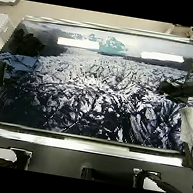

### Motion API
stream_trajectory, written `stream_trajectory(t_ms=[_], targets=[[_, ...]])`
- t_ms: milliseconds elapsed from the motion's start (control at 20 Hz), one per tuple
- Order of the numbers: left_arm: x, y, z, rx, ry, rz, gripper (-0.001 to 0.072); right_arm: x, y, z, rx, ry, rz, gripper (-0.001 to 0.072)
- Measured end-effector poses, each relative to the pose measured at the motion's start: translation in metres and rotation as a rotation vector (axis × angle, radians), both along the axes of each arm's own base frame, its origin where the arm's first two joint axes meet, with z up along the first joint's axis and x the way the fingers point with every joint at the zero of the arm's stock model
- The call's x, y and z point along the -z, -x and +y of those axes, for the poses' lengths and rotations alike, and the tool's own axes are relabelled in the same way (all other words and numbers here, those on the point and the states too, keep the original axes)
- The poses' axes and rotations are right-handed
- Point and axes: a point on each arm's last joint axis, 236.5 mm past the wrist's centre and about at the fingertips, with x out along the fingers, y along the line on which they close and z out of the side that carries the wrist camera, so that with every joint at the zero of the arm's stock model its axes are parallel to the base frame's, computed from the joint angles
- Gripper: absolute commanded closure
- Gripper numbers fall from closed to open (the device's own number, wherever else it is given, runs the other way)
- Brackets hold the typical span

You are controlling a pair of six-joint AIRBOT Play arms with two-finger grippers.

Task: Fold the clothes and pants, and hang the long-sleeved shirts on hangers.

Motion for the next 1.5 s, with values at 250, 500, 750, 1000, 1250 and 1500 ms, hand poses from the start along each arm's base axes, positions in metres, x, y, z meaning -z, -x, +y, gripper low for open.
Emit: stream_trajectory(t_ms=[250, 500, 750, 1000, 1250, 1500], targets=[[0.014, -0.044, -0.003, 0.002, 0.0, -0.17, -0.0005, 0.001, 0.006, 0.006, -0.008, -0.023, 0.027, 0.0131], [0.023, -0.062, -0.013, 0.024, 0.031, -0.243, 0.0687, 0.007, 0.03, 0.016, -0.037, -0.06, 0.13, 0.0173], [-0.13, -0.077, -0.073, 0.295, -0.188, -0.568, 0.0687, 0.003, 0.044, 0.02, -0.071, -0.063, 0.164, 0.0173], [-0.333, 0.008, -0.26, 0.73, -0.507, -0.984, 0.0687, -0.014, 0.051, 0.021, -0.093, -0.051, 0.131, 0.0178], [-0.358, 0.116, -0.405, 0.965, -0.442, -1.113, 0.0687, -0.046, 0.059, 0.023, -0.098, -0.031, 0.047, 0.0177], [-0.228, 0.148, -0.489, 1.165, -0.196, -0.79, 0.0687, -0.068, 0.071, 0.025, -0.103, -0.018, -0.003, 0.011]])
